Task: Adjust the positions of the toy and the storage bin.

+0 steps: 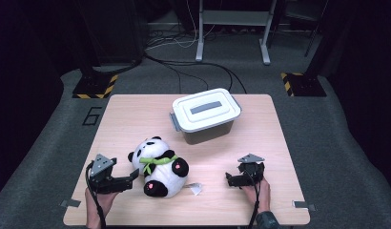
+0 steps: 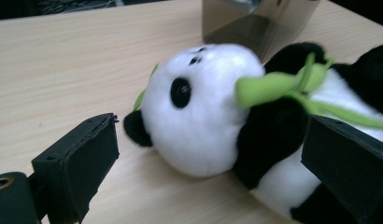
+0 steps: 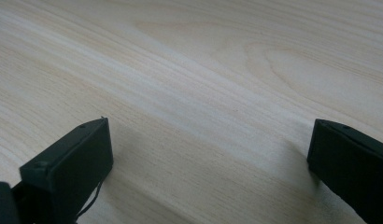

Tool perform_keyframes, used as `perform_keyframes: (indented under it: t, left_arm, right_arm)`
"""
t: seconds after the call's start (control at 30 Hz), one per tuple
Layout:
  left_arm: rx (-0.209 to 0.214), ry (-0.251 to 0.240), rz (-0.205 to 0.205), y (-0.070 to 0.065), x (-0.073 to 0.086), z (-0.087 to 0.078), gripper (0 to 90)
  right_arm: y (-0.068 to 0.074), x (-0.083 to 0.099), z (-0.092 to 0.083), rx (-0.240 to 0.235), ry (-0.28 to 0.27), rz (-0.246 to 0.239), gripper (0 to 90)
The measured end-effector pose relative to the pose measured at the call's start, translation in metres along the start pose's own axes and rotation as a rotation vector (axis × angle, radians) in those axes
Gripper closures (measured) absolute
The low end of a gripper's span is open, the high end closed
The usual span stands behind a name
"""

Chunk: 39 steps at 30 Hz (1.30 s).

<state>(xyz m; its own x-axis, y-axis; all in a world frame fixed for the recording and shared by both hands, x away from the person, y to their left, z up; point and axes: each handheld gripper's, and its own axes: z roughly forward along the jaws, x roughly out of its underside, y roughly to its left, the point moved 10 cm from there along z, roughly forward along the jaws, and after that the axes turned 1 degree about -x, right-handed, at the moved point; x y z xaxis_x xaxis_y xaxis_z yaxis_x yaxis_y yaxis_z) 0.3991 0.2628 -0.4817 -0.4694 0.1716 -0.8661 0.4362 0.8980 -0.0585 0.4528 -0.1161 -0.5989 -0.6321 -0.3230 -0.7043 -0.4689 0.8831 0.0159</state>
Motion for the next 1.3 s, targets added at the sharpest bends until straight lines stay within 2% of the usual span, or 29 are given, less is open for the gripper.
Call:
perform_keyframes:
  t: [0.13, 0.17, 0.23, 0.27, 0.3, 0.37, 0.43, 0.47, 0.5, 0.53, 0.57, 0.6, 0.63, 0.7, 0.9, 1.1, 1.3]
  left_arm:
    - [0.048, 0.005, 0.036, -0.015, -0.014, 0.007, 4.6]
    - [0.076, 0.015, 0.052, -0.023, -0.019, 0.013, 5.2]
    - [0.086, 0.018, 0.057, -0.027, -0.022, 0.017, 5.7]
    - [0.106, 0.029, 0.065, -0.03, -0.023, 0.022, 6.1]
    - [0.119, 0.038, 0.059, -0.033, -0.023, 0.025, 6.8]
    - [0.147, 0.07, 0.071, -0.039, -0.021, 0.034, 8.9]
    - [0.175, 0.105, 0.078, -0.044, -0.015, 0.041, 14.6]
    - [0.174, 0.122, 0.084, -0.045, -0.013, 0.045, 17.6]
    - [0.151, 0.136, 0.084, -0.044, -0.01, 0.048, 20.9]
    - [0.137, 0.148, 0.083, -0.042, -0.008, 0.05, 29.6]
    - [0.148, 0.148, 0.079, -0.042, -0.007, 0.052, 37.0]
    - [0.153, 0.149, 0.077, -0.042, -0.007, 0.052, 37.0]
    - [0.149, 0.151, 0.078, -0.04, -0.006, 0.053, 43.4]
    - [0.168, 0.156, 0.074, -0.041, -0.004, 0.053, 45.5]
    - [0.242, 0.15, 0.064, -0.044, -0.002, 0.05, 63.3]
    - [0.28, 0.134, 0.055, -0.042, -0.001, 0.046, 70.8]
    - [0.259, 0.11, 0.061, -0.039, -0.002, 0.039, 73.5]
  right_arm:
    - [0.0, 0.001, -0.001, 0.002, -0.011, 0.001, 0.0]
    - [0.0, 0.001, -0.001, 0.002, -0.013, 0.001, 0.0]
    - [0.0, 0.001, 0.0, 0.005, -0.015, 0.001, 0.0]
    - [0.0, 0.001, 0.0, 0.004, -0.015, 0.001, 0.0]
    - [0.0, 0.001, 0.0, 0.001, -0.015, 0.001, 0.0]
    - [0.0, 0.001, 0.0, 0.0, -0.015, 0.001, 0.0]
    - [0.0, 0.001, 0.0, 0.003, -0.015, 0.001, 0.0]
    - [0.0, 0.001, 0.0, 0.003, -0.015, 0.001, 0.0]
    - [0.0, 0.001, 0.0, 0.003, -0.015, 0.001, 0.0]
    - [0.0, 0.001, 0.0, 0.003, -0.015, 0.001, 0.0]
    - [0.0, 0.001, 0.0, 0.003, -0.016, 0.001, 0.0]
    - [0.0, 0.001, 0.0, 0.003, -0.016, 0.001, 0.0]
    - [0.0, 0.001, 0.0, 0.003, -0.016, 0.001, 0.0]
    - [0.0, 0.001, 0.0, 0.003, -0.015, 0.001, 0.0]
    - [0.0, 0.001, -0.001, 0.005, -0.016, 0.002, 0.1]
    - [0.0, 0.0, 0.0, 0.002, -0.017, 0.001, 0.3]
    - [0.0, 0.0, -0.001, -0.002, -0.016, 0.003, 0.3]
